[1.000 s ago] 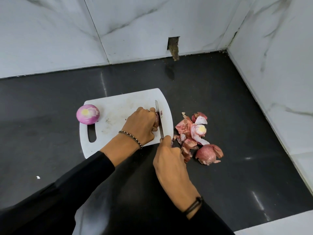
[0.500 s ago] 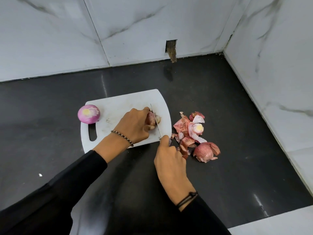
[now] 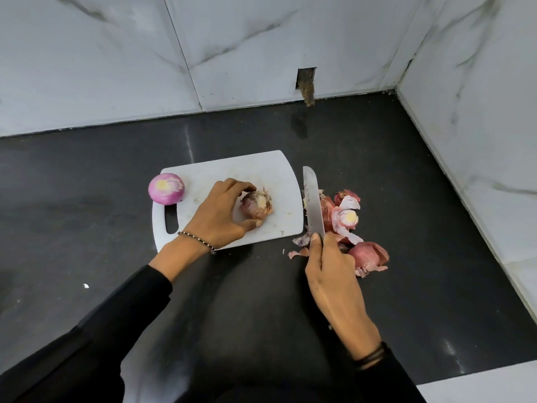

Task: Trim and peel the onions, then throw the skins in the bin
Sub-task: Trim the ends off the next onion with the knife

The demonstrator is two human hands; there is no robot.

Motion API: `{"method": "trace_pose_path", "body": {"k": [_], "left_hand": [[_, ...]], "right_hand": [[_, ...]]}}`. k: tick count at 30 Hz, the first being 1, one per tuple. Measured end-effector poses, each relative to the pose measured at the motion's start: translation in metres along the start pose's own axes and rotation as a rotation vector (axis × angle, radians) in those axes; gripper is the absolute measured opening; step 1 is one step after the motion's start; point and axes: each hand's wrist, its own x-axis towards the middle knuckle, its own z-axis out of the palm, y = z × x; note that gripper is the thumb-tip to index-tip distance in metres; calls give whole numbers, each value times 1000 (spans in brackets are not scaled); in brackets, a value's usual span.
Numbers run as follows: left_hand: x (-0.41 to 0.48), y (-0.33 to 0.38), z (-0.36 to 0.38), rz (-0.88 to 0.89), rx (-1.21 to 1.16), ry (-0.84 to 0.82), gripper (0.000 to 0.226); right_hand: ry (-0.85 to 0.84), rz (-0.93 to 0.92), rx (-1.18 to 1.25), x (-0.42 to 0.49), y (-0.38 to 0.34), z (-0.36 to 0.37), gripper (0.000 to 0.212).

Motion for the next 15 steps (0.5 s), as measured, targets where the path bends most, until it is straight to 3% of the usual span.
{"method": "trace_pose_path", "body": {"k": [3,9,15], "left_hand": [[3,2,-1,22,41,6,64],[8,5,3,4,72,33,66],[6,4,3,-19,59,25,64]], "right_hand": [[-3,-49,26,-3,-9,3,37],[-100,-146,-57,-10,-26,25,29],[-129,-53,-123,-3,-15,34,30]]}}
